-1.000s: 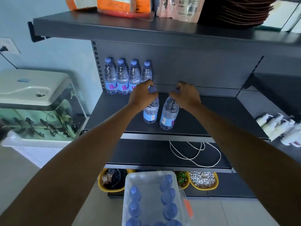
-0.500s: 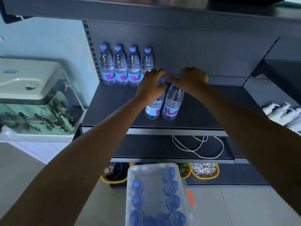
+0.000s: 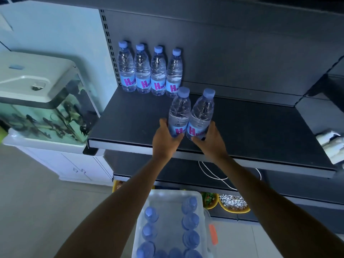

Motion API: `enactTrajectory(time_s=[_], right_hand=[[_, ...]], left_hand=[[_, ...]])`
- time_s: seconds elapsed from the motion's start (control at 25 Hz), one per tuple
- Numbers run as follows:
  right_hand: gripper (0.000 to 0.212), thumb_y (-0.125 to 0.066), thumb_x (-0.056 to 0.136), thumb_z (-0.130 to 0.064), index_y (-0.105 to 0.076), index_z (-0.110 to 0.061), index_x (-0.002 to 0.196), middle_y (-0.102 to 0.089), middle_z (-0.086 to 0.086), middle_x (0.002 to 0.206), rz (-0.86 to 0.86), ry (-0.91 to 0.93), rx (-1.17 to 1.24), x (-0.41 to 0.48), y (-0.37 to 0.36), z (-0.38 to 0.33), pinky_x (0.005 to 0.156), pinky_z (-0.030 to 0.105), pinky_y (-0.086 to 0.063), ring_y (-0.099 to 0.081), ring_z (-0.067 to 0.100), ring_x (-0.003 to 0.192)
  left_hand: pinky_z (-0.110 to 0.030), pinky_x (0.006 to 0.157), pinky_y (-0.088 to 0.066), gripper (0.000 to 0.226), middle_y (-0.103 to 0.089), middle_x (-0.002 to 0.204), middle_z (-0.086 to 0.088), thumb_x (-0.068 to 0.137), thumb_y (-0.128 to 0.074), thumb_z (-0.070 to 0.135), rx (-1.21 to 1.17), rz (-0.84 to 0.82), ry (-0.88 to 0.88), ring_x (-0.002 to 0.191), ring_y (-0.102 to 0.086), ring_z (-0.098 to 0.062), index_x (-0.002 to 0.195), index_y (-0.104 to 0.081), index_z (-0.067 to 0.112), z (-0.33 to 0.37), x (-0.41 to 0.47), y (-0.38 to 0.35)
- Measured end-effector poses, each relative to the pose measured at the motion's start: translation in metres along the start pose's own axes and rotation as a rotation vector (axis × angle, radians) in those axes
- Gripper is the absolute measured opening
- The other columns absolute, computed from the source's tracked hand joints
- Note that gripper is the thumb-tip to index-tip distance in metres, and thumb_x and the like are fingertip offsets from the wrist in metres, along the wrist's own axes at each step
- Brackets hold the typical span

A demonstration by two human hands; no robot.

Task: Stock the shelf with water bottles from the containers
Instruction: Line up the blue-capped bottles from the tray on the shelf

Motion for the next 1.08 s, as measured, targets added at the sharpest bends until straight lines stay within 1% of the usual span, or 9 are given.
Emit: enactTrajectory(time_s=[0.12, 0.2, 0.32, 0.4, 0.52, 0.68, 0.88, 1.0, 1.08], right_hand=[[0.058, -0.077, 0.081, -0.028, -0.045, -0.016, 0.128, -0.062, 0.004, 0.12, 0.051, 0.007, 0.024, 0.021, 0.002, 0.015, 0.088, 0.05, -0.057, -0.061, 0.024, 0.111], [0.054, -0.077, 0.082, -0.023, -0.047, -0.011, 0.126, -0.063, 0.007, 0.12, 0.06, 0.034, 0.029, 0.04, 0.004, 0.02, 0.087, 0.045, -0.055, -0.06, 0.027, 0.111], [0.052, -0.076, 0.083, -0.019, -0.05, -0.008, 0.126, -0.062, 0.01, 0.121, 0.088, 0.063, 0.0, 0.071, 0.003, 0.031, 0.083, 0.044, -0.054, -0.056, 0.03, 0.112], [0.055, -0.076, 0.083, -0.018, -0.051, -0.006, 0.129, -0.06, 0.011, 0.122, 0.099, 0.091, -0.042, 0.086, -0.001, 0.038, 0.087, 0.046, -0.053, -0.053, 0.031, 0.114], [0.055, -0.078, 0.078, -0.018, -0.054, -0.001, 0.124, -0.059, 0.017, 0.117, 0.128, 0.105, -0.094, 0.123, 0.0, 0.048, 0.095, 0.044, -0.043, -0.052, 0.037, 0.112], [0.061, -0.083, 0.075, -0.03, -0.056, -0.002, 0.121, -0.058, 0.019, 0.119, 0.06, 0.106, -0.147, 0.169, 0.003, 0.055, 0.097, 0.04, -0.037, -0.048, 0.039, 0.117], [0.058, -0.079, 0.077, -0.037, -0.058, -0.008, 0.123, -0.063, 0.015, 0.122, 0.049, 0.069, -0.029, 0.2, -0.004, 0.056, 0.098, 0.048, -0.048, -0.052, 0.036, 0.119], [0.053, -0.067, 0.073, -0.052, -0.059, -0.017, 0.112, -0.072, 0.009, 0.108, 0.107, 0.051, 0.03, 0.207, -0.012, 0.066, 0.086, 0.05, -0.056, -0.065, 0.033, 0.102], [0.049, -0.069, 0.072, -0.051, -0.055, -0.02, 0.108, -0.073, 0.006, 0.101, 0.119, 0.006, 0.064, 0.208, -0.013, 0.068, 0.079, 0.05, -0.058, -0.068, 0.033, 0.096]], left_hand=[[-0.043, 0.079, -0.059, 0.047, -0.063, 0.1, 0.003, 0.078, -0.08, 0.038, 0.025, 0.028, 0.027, 0.1, -0.062, -0.019, 0.107, -0.044, 0.026, -0.002, 0.016, -0.014], [-0.042, 0.088, -0.052, 0.048, -0.058, 0.106, -0.001, 0.078, -0.081, 0.035, 0.083, 0.077, 0.032, 0.11, -0.051, -0.023, 0.112, -0.051, 0.018, 0.0, 0.028, -0.022], [-0.045, 0.094, -0.048, 0.056, -0.057, 0.115, -0.009, 0.076, -0.081, 0.039, 0.183, 0.156, 0.055, 0.11, -0.051, -0.028, 0.12, -0.058, 0.011, 0.004, 0.055, -0.041], [-0.044, 0.093, -0.048, 0.055, -0.06, 0.114, -0.009, 0.077, -0.08, 0.04, 0.185, 0.204, 0.087, 0.11, -0.055, -0.029, 0.121, -0.061, 0.012, 0.007, 0.071, -0.052], [-0.043, 0.092, -0.048, 0.052, -0.062, 0.111, -0.009, 0.077, -0.078, 0.039, 0.177, 0.229, 0.102, 0.108, -0.058, -0.03, 0.121, -0.064, 0.014, 0.013, 0.095, -0.068], [-0.043, 0.091, -0.048, 0.043, -0.065, 0.105, -0.006, 0.079, -0.075, 0.036, 0.157, 0.286, 0.156, 0.104, -0.061, -0.029, 0.114, -0.063, 0.013, 0.013, 0.127, -0.082], [-0.04, 0.087, -0.044, 0.038, -0.065, 0.098, -0.003, 0.079, -0.074, 0.036, 0.181, 0.392, 0.161, 0.097, -0.06, -0.028, 0.103, -0.055, 0.014, 0.013, 0.147, -0.094], [-0.038, 0.088, -0.039, 0.046, -0.063, 0.107, -0.005, 0.08, -0.073, 0.044, 0.269, 0.402, 0.163, 0.105, -0.057, -0.027, 0.113, -0.06, 0.015, 0.014, 0.15, -0.094], [-0.038, 0.089, -0.039, 0.045, -0.063, 0.109, -0.004, 0.082, -0.071, 0.045, 0.304, 0.402, 0.153, 0.106, -0.057, -0.027, 0.115, -0.061, 0.016, 0.014, 0.15, -0.095]])
Point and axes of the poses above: each hand's wrist, its own x-axis towards the middle knuckle, its own y-axis out of the back of the hand, z = x × y, the point moved 4 cm from there along x, towards the middle knuckle
